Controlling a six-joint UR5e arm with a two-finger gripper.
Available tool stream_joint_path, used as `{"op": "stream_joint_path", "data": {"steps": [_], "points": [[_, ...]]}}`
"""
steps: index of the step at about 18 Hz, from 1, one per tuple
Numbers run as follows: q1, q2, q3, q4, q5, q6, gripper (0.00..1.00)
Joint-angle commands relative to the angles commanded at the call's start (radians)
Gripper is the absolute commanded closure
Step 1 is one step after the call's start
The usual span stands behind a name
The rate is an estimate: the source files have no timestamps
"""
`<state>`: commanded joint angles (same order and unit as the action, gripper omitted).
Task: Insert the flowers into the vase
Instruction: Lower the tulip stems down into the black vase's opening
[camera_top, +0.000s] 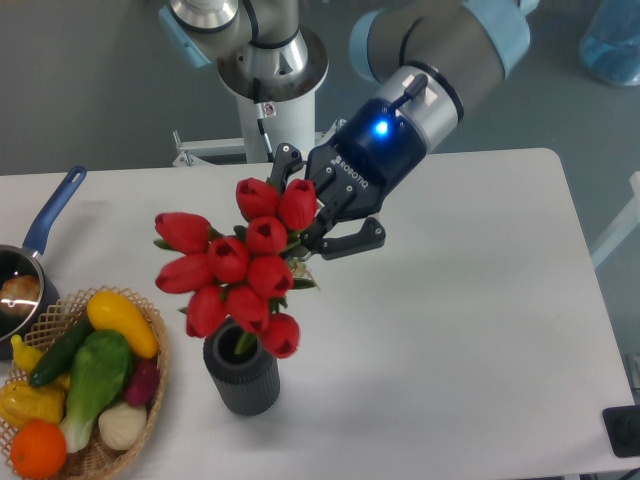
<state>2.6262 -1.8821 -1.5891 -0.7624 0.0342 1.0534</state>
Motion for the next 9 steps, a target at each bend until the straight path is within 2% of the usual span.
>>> {"op": "stream_joint_path", "data": {"steps": [5, 9], "points": [[-0.006, -0.034, -0.011, -0.002, -0.051, 0.023, 1.0], [-0.047, -0.075, 0.001, -0.002, -0.062, 0.062, 1.0]]}}
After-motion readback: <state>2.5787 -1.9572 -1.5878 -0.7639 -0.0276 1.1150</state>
